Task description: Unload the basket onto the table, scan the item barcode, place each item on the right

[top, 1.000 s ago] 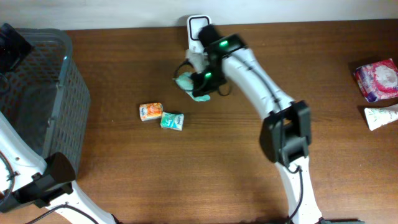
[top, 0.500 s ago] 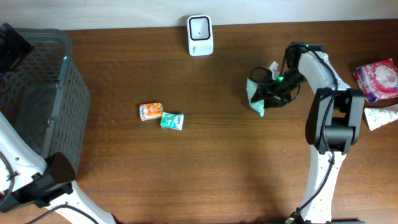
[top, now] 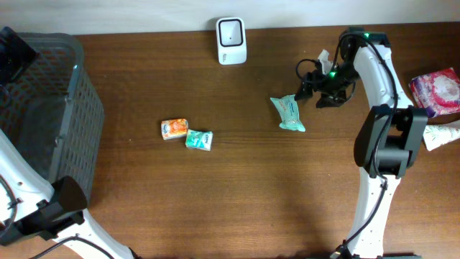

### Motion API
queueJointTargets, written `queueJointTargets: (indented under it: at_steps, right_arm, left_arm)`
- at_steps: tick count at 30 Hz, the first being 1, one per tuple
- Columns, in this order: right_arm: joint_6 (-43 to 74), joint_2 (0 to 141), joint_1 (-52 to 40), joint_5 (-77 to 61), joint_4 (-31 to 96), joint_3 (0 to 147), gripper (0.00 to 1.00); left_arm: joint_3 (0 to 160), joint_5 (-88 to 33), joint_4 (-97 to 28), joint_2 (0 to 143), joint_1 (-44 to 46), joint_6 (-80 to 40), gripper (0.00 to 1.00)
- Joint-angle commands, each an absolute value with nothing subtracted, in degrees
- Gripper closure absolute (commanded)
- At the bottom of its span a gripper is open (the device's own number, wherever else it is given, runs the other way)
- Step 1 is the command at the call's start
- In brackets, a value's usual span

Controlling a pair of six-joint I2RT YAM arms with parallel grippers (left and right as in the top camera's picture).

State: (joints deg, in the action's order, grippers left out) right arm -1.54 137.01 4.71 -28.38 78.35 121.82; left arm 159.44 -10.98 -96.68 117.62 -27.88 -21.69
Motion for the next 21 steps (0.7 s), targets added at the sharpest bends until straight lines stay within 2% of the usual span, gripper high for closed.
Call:
queueJointTargets:
  at_steps: [1, 2, 4, 5, 6, 7, 8, 9, 11, 14, 18, 21]
  right_arm:
    - [-1.69, 136.46, 4.51, -28.32, 74.83, 117.71, 0.22]
    - [-1.74, 136.46, 4.51, -29.89, 72.88, 115.44, 0.21]
    - [-9.41, 136.46, 4.51, -42.02, 68.18, 109.43, 0.22]
    - [-10.33, 136.46, 4.49, -42.50, 65.78, 106.96, 0.25]
    - [-10.33, 136.46, 4.49, -42.50, 64.69, 105.82, 0.31]
    - [-10.35, 136.46, 4.45, -42.98, 63.11, 104.18, 0.43]
    - [-10.35, 136.46, 4.34, -43.83, 60.90, 101.62, 0.46]
    - [-10.74, 136.46, 4.01, -45.32, 60.12, 100.47, 0.56]
    - [-10.68, 136.44, 2.83, -46.59, 59.46, 100.33, 0.93]
    - [-7.86, 135.46, 2.52, -45.12, 63.77, 106.69, 0.96]
    - [1.63, 132.18, -2.98, -11.86, 75.75, 123.31, 0.96]
    - [16.43, 132.62, -12.56, 27.16, 78.70, 122.52, 0.96]
  left_arm:
    - [160.00, -11.16, -96.71, 116.97, -27.92, -21.80, 0.01]
    - [160.00, -11.16, -96.71, 116.97, -27.92, -21.80, 0.01]
    - [160.00, -11.16, -96.71, 116.97, -27.92, -21.80, 0.01]
    - [160.00, -11.16, -96.71, 116.97, -27.92, -21.80, 0.01]
    - [160.00, -11.16, -96.71, 116.97, -27.92, -21.80, 0.01]
    - [160.00, -11.16, -96.71, 116.97, -27.92, -21.80, 0.01]
    - [160.00, -11.16, -96.71, 116.97, -27.92, -21.80, 0.01]
    - [160.00, -11.16, -96.71, 116.97, -27.92, -21.80, 0.01]
    - [160.00, -11.16, -96.71, 116.97, -27.92, -21.80, 0.01]
    - [160.00, -11.16, -96.71, 116.97, -27.92, -21.80, 0.01]
    - [160.00, -11.16, -96.71, 116.97, -27.92, -21.80, 0.01]
    - [160.00, -11.16, -96.71, 116.97, -27.92, -21.80, 0.01]
